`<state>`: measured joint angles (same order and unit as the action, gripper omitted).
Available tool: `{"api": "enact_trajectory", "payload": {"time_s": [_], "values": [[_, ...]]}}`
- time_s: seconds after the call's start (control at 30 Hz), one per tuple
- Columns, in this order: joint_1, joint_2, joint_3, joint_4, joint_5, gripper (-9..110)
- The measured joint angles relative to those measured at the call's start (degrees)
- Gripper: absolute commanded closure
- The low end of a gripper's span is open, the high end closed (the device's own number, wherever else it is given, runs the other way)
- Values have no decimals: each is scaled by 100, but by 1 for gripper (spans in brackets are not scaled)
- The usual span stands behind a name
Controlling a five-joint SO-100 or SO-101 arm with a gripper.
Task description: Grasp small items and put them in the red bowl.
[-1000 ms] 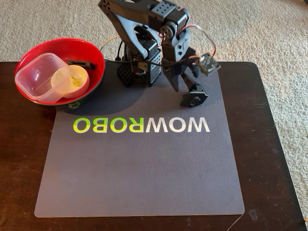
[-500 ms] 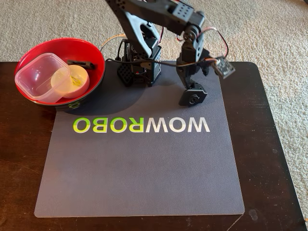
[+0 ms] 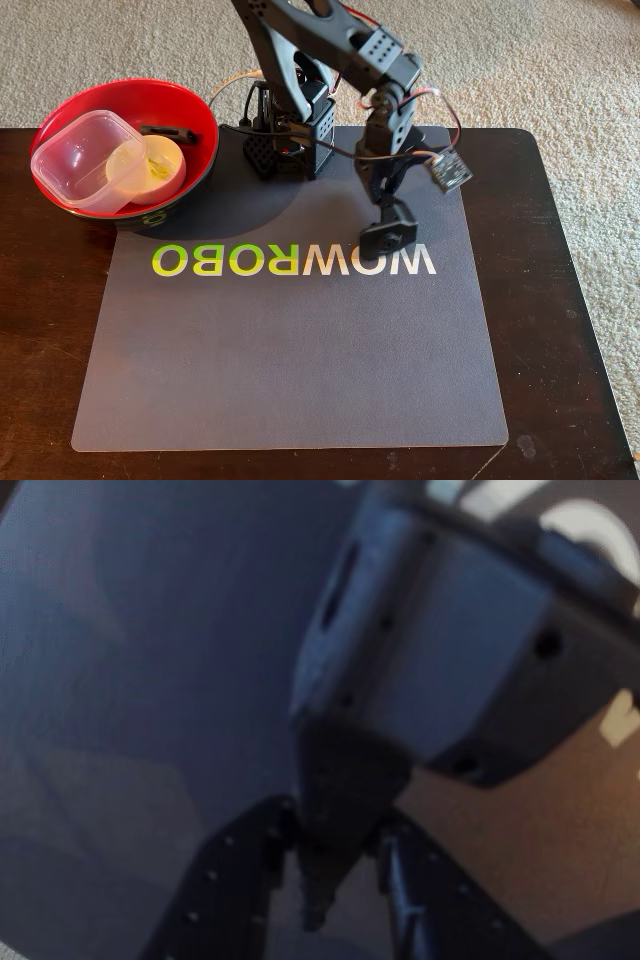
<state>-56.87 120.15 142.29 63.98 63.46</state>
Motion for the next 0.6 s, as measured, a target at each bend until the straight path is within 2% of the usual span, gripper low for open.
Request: {"api": "enact_trajectory", "payload": {"time_s": [0.3,0.5,0.6], "values": [[1661,747,9,-18,44,101],[3041,1063,-721,431,-510,101],[4017,536,-1477,800,-1037,101]]}}
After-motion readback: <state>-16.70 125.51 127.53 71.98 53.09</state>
